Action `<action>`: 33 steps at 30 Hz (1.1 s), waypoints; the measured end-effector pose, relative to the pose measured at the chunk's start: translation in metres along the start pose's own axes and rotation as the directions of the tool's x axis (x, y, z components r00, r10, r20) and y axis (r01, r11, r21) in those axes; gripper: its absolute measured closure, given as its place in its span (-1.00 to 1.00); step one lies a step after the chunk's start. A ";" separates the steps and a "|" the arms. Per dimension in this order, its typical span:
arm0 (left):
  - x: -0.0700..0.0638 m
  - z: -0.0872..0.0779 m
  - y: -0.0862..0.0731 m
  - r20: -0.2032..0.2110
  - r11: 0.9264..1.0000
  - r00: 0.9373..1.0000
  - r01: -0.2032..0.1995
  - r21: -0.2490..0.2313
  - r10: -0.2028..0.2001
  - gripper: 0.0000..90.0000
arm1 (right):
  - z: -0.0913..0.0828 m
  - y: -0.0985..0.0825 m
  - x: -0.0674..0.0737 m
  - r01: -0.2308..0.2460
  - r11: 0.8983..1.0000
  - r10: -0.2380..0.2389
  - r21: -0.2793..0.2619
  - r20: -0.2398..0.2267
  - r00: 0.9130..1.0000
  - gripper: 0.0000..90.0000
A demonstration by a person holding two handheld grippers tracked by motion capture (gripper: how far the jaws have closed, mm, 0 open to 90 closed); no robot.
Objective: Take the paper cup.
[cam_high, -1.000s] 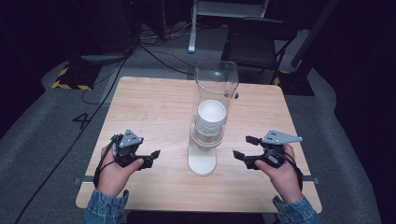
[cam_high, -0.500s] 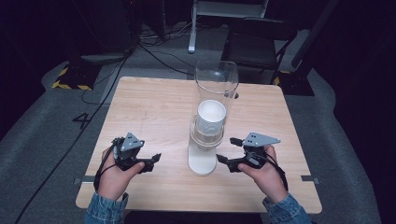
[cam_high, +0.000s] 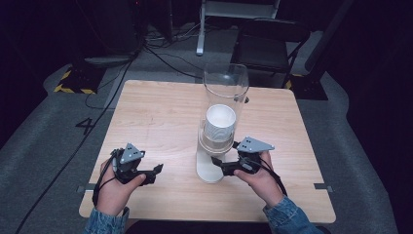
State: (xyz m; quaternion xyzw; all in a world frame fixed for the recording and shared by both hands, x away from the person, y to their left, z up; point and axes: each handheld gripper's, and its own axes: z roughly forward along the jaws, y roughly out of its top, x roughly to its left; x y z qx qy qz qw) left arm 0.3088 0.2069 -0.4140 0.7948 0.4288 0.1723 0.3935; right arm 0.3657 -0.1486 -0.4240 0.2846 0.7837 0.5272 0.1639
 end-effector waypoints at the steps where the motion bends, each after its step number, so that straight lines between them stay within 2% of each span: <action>1: 0.000 0.000 -0.001 -0.001 1.000 1.000 0.003 0.002 -0.003 -0.51 | 0.003 -0.001 0.000 -0.001 1.000 0.001 -0.013 0.008 1.000 -0.64; 8: 0.001 0.000 -0.002 -0.005 1.000 1.000 0.002 0.004 -0.002 -0.51 | 0.017 -0.002 0.004 0.014 0.998 -0.015 -0.053 -0.004 1.000 -0.61; 9: 0.001 0.000 -0.002 -0.008 1.000 1.000 0.005 0.001 -0.005 -0.51 | 0.019 -0.001 0.004 0.017 0.997 -0.017 -0.077 0.007 1.000 -0.60; 13: 0.001 0.000 -0.003 -0.008 1.000 1.000 -0.001 0.004 0.001 -0.50 | 0.019 0.001 0.005 -0.001 0.994 0.004 -0.109 0.024 1.000 -0.50; 15: 0.001 0.001 -0.003 -0.007 1.000 1.000 0.002 0.004 -0.002 -0.50 | 0.018 0.002 0.005 -0.008 0.994 0.011 -0.110 0.033 0.999 -0.45; 19: 0.001 0.002 -0.003 -0.007 1.000 1.000 0.001 0.005 -0.001 -0.50 | 0.018 0.001 0.005 -0.029 0.994 0.031 -0.103 0.019 0.999 -0.36; 24: 0.000 0.001 -0.002 -0.005 1.000 1.000 0.001 0.002 -0.001 -0.50 | 0.018 -0.001 0.005 -0.023 0.994 0.025 -0.109 0.020 0.999 -0.34; 33: 0.000 0.004 0.000 0.008 1.000 1.000 -0.005 0.007 0.005 -0.49 | 0.019 -0.005 0.003 0.018 0.991 -0.016 -0.132 0.017 1.000 -0.32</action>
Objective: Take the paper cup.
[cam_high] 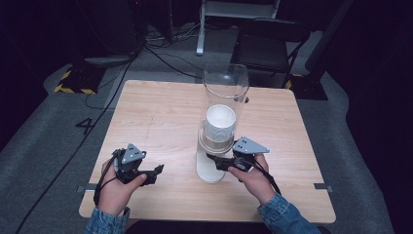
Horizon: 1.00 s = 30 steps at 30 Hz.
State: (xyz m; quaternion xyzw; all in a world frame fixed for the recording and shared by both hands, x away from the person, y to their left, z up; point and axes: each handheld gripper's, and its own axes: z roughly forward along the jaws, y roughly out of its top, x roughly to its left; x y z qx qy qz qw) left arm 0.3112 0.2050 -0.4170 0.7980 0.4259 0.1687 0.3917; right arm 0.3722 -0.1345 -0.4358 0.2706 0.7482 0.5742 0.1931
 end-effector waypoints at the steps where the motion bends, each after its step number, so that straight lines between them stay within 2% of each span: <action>1: 0.000 0.000 0.000 -0.002 1.000 1.000 -0.006 0.000 0.006 -0.49 | 0.000 -0.001 0.000 0.007 1.000 -0.007 -0.004 0.000 1.000 -0.32; 9: 0.000 0.004 0.000 0.003 1.000 1.000 -0.010 0.005 0.010 -0.49 | 0.000 -0.003 -0.002 0.064 0.998 -0.064 -0.008 0.013 0.998 -0.32; 15: 0.000 0.005 0.000 0.006 1.000 1.000 -0.004 0.007 0.004 -0.49 | 0.000 -0.004 -0.003 0.081 0.997 -0.081 -0.008 0.016 0.997 -0.31; 28: 0.000 0.005 0.001 0.004 1.000 1.000 -0.015 0.007 0.015 -0.48 | -0.001 -0.007 0.000 0.008 1.000 -0.008 0.008 0.023 1.000 -0.31; 30: -0.001 0.004 0.002 0.004 1.000 1.000 -0.026 0.009 0.026 -0.48 | -0.001 -0.006 0.001 -0.026 1.000 0.025 0.010 0.006 1.000 -0.30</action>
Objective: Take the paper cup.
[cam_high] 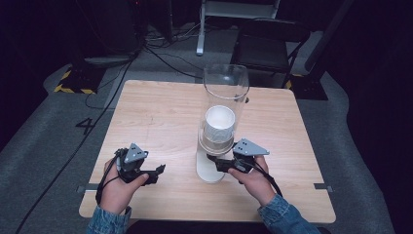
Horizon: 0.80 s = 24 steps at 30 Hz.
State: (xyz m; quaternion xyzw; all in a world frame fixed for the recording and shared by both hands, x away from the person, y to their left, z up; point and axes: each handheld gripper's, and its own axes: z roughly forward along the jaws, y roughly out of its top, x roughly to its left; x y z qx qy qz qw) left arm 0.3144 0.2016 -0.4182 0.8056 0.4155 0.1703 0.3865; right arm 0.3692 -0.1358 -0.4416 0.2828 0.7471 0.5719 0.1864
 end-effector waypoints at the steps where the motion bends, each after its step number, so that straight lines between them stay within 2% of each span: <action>1: 0.000 0.000 0.000 0.002 1.000 1.000 0.000 0.000 0.000 -0.48 | 0.000 0.000 0.001 -0.009 1.000 0.009 0.002 -0.002 1.000 -0.30; 10: -0.001 0.002 0.001 0.007 1.000 1.000 0.003 -0.002 -0.003 -0.48 | -0.001 0.000 0.001 -0.016 1.000 0.016 0.002 -0.008 1.000 -0.30; 14: -0.002 0.003 0.002 0.009 1.000 1.000 -0.003 -0.002 0.003 -0.48 | 0.000 -0.002 -0.002 0.036 0.999 -0.036 -0.003 0.003 0.999 -0.29; 21: -0.002 0.004 0.003 0.009 1.000 1.000 -0.008 -0.001 0.008 -0.48 | 0.000 -0.004 -0.005 0.099 0.995 -0.098 -0.002 0.025 0.995 -0.29; 24: -0.002 0.004 0.003 0.011 1.000 1.000 -0.005 0.001 0.005 -0.48 | 0.001 -0.005 -0.005 0.092 0.996 -0.092 -0.007 0.021 0.996 -0.29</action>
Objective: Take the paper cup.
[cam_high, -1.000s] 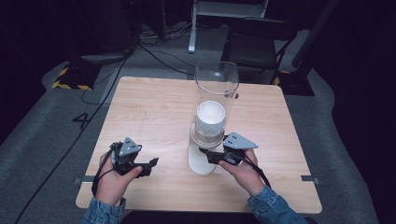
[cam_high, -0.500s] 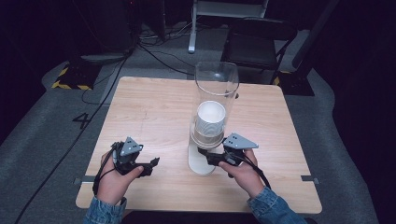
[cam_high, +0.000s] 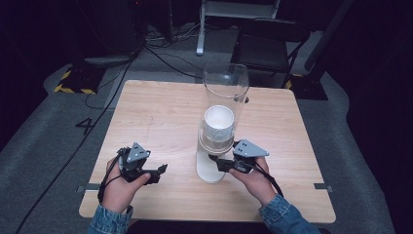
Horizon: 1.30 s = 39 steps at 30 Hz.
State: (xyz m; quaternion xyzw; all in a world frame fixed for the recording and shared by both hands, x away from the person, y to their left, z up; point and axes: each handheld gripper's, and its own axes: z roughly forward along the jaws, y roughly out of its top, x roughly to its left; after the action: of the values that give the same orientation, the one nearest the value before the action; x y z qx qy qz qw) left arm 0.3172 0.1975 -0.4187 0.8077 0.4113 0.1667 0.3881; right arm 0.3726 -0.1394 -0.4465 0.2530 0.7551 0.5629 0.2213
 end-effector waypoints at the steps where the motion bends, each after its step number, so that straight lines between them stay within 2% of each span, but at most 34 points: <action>1: 0.000 0.000 0.000 -0.002 1.000 1.000 0.000 -0.002 0.000 -0.48 | 0.000 0.000 0.000 -0.001 1.000 0.001 0.001 0.000 1.000 -0.29; 6: -0.001 0.001 0.000 0.003 1.000 1.000 0.003 -0.003 -0.003 -0.48 | -0.001 -0.001 0.002 -0.056 0.998 0.056 0.006 -0.004 0.998 -0.29; 10: 0.000 0.002 0.001 0.002 1.000 1.000 -0.004 0.002 0.004 -0.48 | -0.001 -0.001 0.002 -0.063 0.998 0.063 0.009 -0.006 0.998 -0.29; 14: -0.001 0.004 0.001 0.003 1.000 1.000 -0.007 0.003 0.007 -0.48 | 0.001 -0.003 0.005 -0.119 0.993 0.120 0.026 -0.045 0.992 -0.28; 17: -0.001 0.004 0.001 0.005 1.000 1.000 -0.008 0.004 0.008 -0.48 | 0.003 -0.007 0.004 -0.109 0.989 0.114 0.102 -0.043 0.993 -0.25; 18: -0.001 0.004 0.001 0.005 1.000 1.000 -0.008 0.004 0.008 -0.48 | 0.003 -0.007 0.004 -0.109 0.989 0.114 0.102 -0.043 0.993 -0.25; 19: 0.000 0.004 0.001 0.003 1.000 1.000 -0.008 0.005 0.008 -0.48 | 0.005 -0.015 0.003 -0.111 0.985 0.118 0.132 -0.040 0.992 -0.25; 21: 0.000 0.004 0.001 0.004 1.000 1.000 0.002 -0.001 -0.002 -0.48 | 0.007 -0.020 0.004 -0.104 0.983 0.111 0.153 -0.035 0.993 -0.26; 22: 0.000 0.004 0.001 0.004 1.000 1.000 0.002 -0.001 -0.002 -0.48 | 0.007 -0.020 0.004 -0.104 0.983 0.111 0.153 -0.035 0.993 -0.26; 23: 0.001 0.004 0.001 0.005 1.000 1.000 0.002 0.000 -0.002 -0.48 | 0.009 -0.024 0.004 -0.084 0.982 0.090 0.167 -0.028 0.996 -0.26; 33: 0.000 0.009 0.005 0.021 1.000 1.000 -0.012 0.007 0.012 -0.48 | 0.011 -0.039 0.003 -0.066 0.971 0.072 0.229 -0.016 0.997 -0.27; 39: 0.000 0.011 0.006 0.026 1.000 1.000 -0.012 0.008 0.012 -0.48 | 0.011 -0.041 0.004 -0.052 0.969 0.057 0.241 -0.013 0.998 -0.27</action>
State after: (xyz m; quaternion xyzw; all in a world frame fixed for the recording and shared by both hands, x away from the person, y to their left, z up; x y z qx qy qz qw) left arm 0.3268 0.1896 -0.4209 0.8140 0.4018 0.1568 0.3891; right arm 0.3707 -0.1385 -0.4889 0.2931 0.8126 0.4756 0.1662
